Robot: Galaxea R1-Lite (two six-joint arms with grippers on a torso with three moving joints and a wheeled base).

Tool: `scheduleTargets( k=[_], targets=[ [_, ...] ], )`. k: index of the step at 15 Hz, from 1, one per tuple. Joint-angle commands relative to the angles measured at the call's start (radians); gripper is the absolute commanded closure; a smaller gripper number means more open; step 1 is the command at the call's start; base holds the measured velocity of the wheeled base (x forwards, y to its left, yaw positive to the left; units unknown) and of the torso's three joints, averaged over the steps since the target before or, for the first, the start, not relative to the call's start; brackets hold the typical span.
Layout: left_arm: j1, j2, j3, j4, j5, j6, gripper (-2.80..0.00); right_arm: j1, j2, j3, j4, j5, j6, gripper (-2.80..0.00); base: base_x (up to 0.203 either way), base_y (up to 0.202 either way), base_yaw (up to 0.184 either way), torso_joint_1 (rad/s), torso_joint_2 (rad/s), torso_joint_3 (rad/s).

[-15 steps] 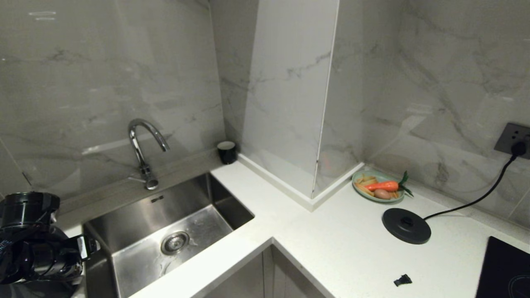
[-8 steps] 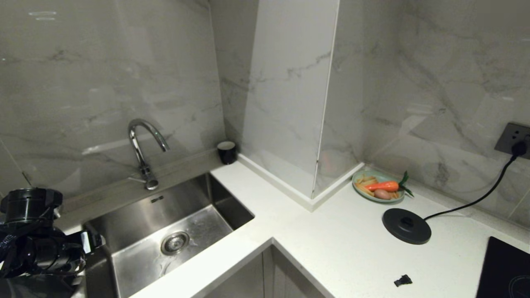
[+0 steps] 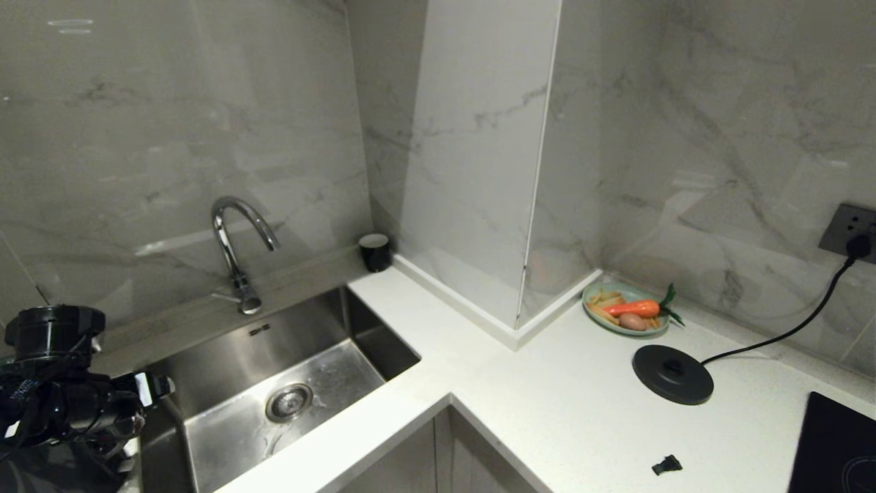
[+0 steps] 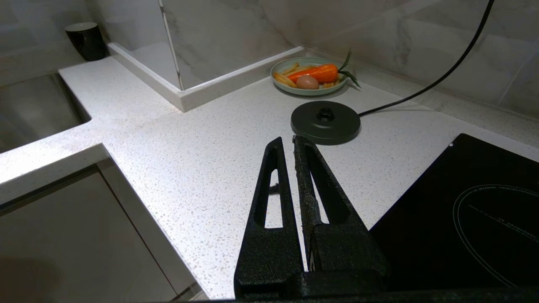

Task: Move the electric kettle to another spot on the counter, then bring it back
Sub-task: Grab the kettle

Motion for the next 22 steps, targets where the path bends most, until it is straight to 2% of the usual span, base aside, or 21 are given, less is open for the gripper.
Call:
scheduleTargets(
  k=[1,7,12,14,19,22],
  targets=[
    [0.016,0.043,0.01,-0.075,0.001,-0.001,-2.8,0.0,0.0,0.0,0.0,0.001,0.0,0.0,0.0,0.0,0.0,0.0,0.0,0.0],
    [0.027,0.06,0.113,-0.284,-0.063,0.0,-2.8,0.0,0.0,0.0,0.0,0.001,0.0,0.0,0.0,0.0,0.0,0.0,0.0,0.0],
    [0.034,0.164,0.181,-0.612,-0.061,0.006,-2.8,0.0,0.0,0.002,0.0,0.001,0.0,0.0,0.0,0.0,0.0,0.0,0.0,0.0],
    [0.039,0.193,0.207,-0.709,-0.06,0.007,-2.8,0.0,0.0,0.0,0.0,0.001,0.0,0.0,0.0,0.0,0.0,0.0,0.0,0.0],
    [0.067,0.256,0.221,-0.833,-0.061,0.007,-2.8,0.0,0.0,0.0,0.0,0.001,0.0,0.0,0.0,0.0,0.0,0.0,0.0,0.0],
    [0.069,0.256,0.225,-0.848,-0.06,0.003,-2.8,0.0,0.0,0.0,0.0,0.001,0.0,0.0,0.0,0.0,0.0,0.0,0.0,0.0]
  ],
)
